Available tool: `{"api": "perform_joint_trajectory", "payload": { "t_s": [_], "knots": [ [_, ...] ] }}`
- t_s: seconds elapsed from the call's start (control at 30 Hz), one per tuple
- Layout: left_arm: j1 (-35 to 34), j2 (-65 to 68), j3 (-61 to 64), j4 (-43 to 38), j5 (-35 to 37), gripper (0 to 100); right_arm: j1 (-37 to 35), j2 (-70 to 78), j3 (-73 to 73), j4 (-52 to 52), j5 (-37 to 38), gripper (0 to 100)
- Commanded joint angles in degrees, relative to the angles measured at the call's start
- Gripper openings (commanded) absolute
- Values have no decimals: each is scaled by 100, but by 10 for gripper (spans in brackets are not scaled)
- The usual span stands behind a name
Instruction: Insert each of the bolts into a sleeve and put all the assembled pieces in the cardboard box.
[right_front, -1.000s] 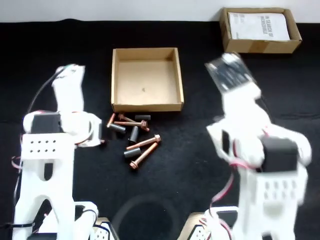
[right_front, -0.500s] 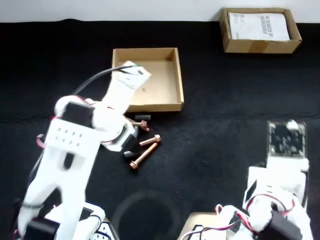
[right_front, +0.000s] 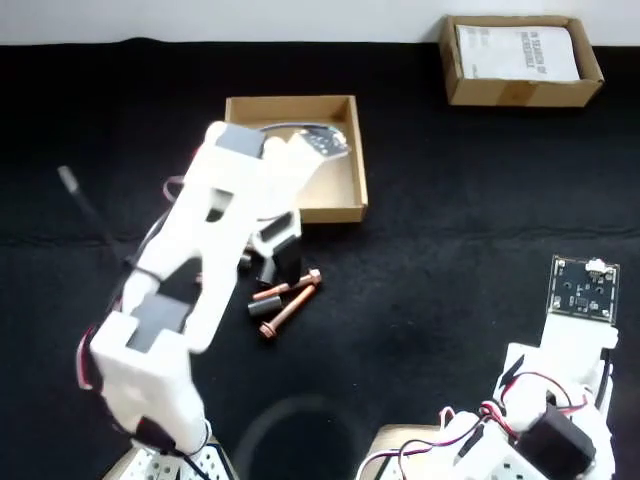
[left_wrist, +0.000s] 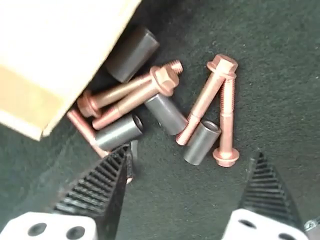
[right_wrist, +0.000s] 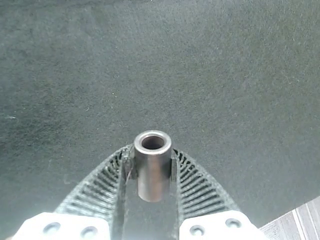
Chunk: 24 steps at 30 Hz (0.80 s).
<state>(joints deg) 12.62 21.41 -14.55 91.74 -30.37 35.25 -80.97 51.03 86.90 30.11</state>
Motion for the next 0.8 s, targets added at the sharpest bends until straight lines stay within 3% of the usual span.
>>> {"api": "perform_joint_trajectory", "payload": {
  "t_s": [0.0, 0.1, 0.33, 0.77],
  "knots": [
    [180, 673, -1059, 422, -79, 286, 66, -22, 92, -286, -44, 8],
    [286, 1121, -1525, 756, -88, 229, 57, 13, 171, -418, -53, 8],
    [435, 1244, -1596, 870, -97, 224, 57, 13, 365, -602, -53, 8],
    [769, 1244, -778, 536, -141, 224, 48, 13, 444, -681, -62, 8]
  ]
}}
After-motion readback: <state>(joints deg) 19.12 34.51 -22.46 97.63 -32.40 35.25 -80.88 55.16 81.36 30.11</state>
